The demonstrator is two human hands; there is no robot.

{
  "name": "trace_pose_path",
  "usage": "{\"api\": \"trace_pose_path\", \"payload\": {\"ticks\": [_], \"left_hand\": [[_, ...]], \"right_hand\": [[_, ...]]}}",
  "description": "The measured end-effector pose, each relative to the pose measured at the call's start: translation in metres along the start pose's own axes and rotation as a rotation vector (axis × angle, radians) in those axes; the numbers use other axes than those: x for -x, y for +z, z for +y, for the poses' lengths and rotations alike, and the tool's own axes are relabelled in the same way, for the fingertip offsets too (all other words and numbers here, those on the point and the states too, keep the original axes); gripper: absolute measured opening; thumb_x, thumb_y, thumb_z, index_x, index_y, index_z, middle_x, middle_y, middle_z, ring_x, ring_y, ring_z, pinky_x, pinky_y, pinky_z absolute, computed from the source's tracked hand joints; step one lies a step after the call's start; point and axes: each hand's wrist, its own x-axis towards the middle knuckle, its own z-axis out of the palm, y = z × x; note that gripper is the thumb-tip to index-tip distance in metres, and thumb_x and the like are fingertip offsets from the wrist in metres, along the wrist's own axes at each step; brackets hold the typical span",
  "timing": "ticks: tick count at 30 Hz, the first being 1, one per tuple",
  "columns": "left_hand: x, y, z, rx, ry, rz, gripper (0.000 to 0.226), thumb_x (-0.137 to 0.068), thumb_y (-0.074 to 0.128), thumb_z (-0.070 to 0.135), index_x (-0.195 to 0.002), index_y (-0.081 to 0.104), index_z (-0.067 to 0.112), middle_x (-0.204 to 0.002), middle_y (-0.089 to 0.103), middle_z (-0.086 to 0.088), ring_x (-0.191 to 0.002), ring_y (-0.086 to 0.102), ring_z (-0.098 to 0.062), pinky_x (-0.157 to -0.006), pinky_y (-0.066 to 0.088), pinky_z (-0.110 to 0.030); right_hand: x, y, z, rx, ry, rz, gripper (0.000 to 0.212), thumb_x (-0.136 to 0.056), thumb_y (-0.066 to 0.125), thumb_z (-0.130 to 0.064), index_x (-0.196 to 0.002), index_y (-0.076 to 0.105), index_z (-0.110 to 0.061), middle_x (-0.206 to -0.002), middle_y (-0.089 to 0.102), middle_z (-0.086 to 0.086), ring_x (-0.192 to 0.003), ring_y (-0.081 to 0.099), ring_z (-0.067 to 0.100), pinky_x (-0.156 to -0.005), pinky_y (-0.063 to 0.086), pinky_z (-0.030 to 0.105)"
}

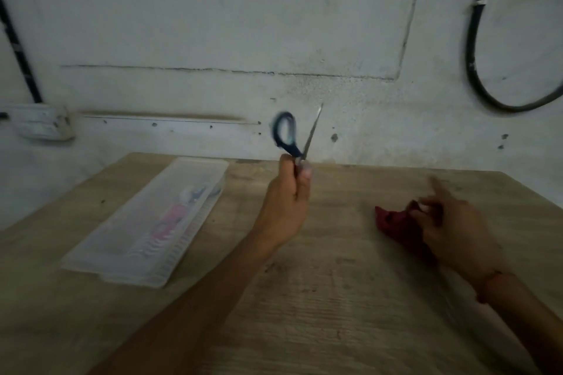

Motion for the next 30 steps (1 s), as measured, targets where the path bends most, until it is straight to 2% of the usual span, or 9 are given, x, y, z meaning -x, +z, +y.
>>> {"api": "trace_pose_path", "payload": {"ticks": [2, 6, 10, 13, 16, 20, 24, 27, 30], "left_hand": [[0.0, 0.003, -0.003, -0.032, -0.029, -0.066, 0.017, -0.105, 0.042, 0.015, -0.113, 0.032, 0.024, -0.083, 0.053, 0.003, -0.065, 0.051, -0.008, -0.058, 0.045, -0.019], [0.002, 0.01, -0.014, -0.093, -0.056, -0.143, 0.028, -0.1, 0.05, 0.013, -0.115, 0.032, 0.028, -0.106, 0.052, -0.005, -0.093, 0.058, -0.024, -0.087, 0.052, -0.045], [-0.001, 0.009, -0.007, -0.009, -0.245, -0.112, 0.033, -0.087, 0.054, 0.014, -0.11, 0.041, 0.034, -0.112, 0.048, -0.008, -0.101, 0.056, -0.034, -0.088, 0.051, -0.059], [-0.006, -0.001, -0.007, -0.003, -0.343, -0.038, 0.04, -0.073, 0.05, 0.01, -0.108, 0.05, 0.031, -0.113, 0.052, -0.001, -0.11, 0.053, -0.033, -0.09, 0.051, -0.054], [-0.009, -0.013, 0.001, 0.157, -0.485, -0.034, 0.038, -0.084, 0.049, -0.001, -0.115, 0.056, 0.02, -0.116, 0.058, -0.002, -0.106, 0.055, -0.019, -0.087, 0.051, -0.032], [-0.014, -0.023, 0.009, 0.384, -0.558, 0.009, 0.031, -0.086, 0.041, -0.011, -0.103, 0.061, 0.006, -0.096, 0.065, -0.009, -0.094, 0.062, -0.024, -0.081, 0.052, -0.032], [-0.012, -0.025, 0.01, 0.602, -0.59, 0.074, 0.034, -0.099, 0.039, 0.012, -0.08, 0.067, 0.01, -0.059, 0.069, 0.007, -0.057, 0.067, -0.002, -0.052, 0.05, -0.014], [-0.011, -0.02, 0.005, 0.706, -0.606, 0.106, 0.038, -0.095, 0.054, 0.044, -0.089, 0.074, 0.012, -0.081, 0.074, -0.005, -0.081, 0.071, -0.015, -0.07, 0.056, -0.026], [-0.011, -0.016, 0.003, 0.655, -0.623, 0.127, 0.06, -0.07, 0.064, 0.066, -0.1, 0.075, 0.016, -0.106, 0.073, -0.012, -0.103, 0.069, -0.021, -0.096, 0.054, -0.041]], "right_hand": [[0.001, -0.004, -0.003, -0.03, 0.035, 0.029, 0.079, -0.086, 0.067, -0.032, -0.15, 0.023, -0.017, -0.135, 0.057, 0.009, -0.112, 0.058, 0.032, -0.097, 0.048, 0.051], [0.021, -0.012, -0.04, -0.432, -0.162, 0.145, 0.046, -0.099, 0.034, -0.05, -0.132, 0.053, -0.024, -0.116, 0.066, -0.006, -0.1, 0.063, 0.01, -0.087, 0.053, 0.035], [0.027, -0.006, -0.088, -0.736, -0.05, -0.315, 0.05, -0.096, 0.027, -0.059, -0.105, 0.067, -0.029, -0.091, 0.075, -0.004, -0.081, 0.071, 0.012, -0.071, 0.059, 0.028], [0.026, 0.007, -0.113, -0.646, -0.127, -0.454, 0.034, -0.095, 0.044, -0.049, -0.103, 0.067, -0.027, -0.087, 0.074, -0.003, -0.074, 0.071, 0.012, -0.069, 0.06, 0.031], [0.012, 0.023, -0.128, -0.45, -0.28, -0.3, 0.015, -0.096, 0.053, -0.032, -0.101, 0.066, -0.026, -0.083, 0.071, -0.007, -0.069, 0.068, 0.008, -0.068, 0.059, 0.031], [-0.01, 0.041, -0.145, -0.537, -0.233, -0.114, 0.013, -0.095, 0.056, -0.025, -0.089, 0.068, -0.027, -0.079, 0.069, -0.012, -0.071, 0.066, 0.005, -0.068, 0.058, 0.031], [-0.003, 0.057, -0.172, -0.742, -0.124, -0.041, 0.037, -0.102, 0.034, -0.039, -0.091, 0.066, -0.024, -0.085, 0.065, -0.008, -0.079, 0.061, 0.005, -0.068, 0.048, 0.023], [0.001, 0.074, -0.187, -0.794, -0.097, -0.127, 0.042, -0.101, 0.027, -0.047, -0.097, 0.061, -0.022, -0.088, 0.063, -0.007, -0.078, 0.062, 0.003, -0.065, 0.045, 0.018], [0.0, 0.094, -0.179, -0.756, -0.088, -0.2, 0.034, -0.101, 0.035, -0.042, -0.111, 0.059, -0.021, -0.092, 0.069, -0.007, -0.078, 0.066, 0.004, -0.065, 0.052, 0.02]]}}
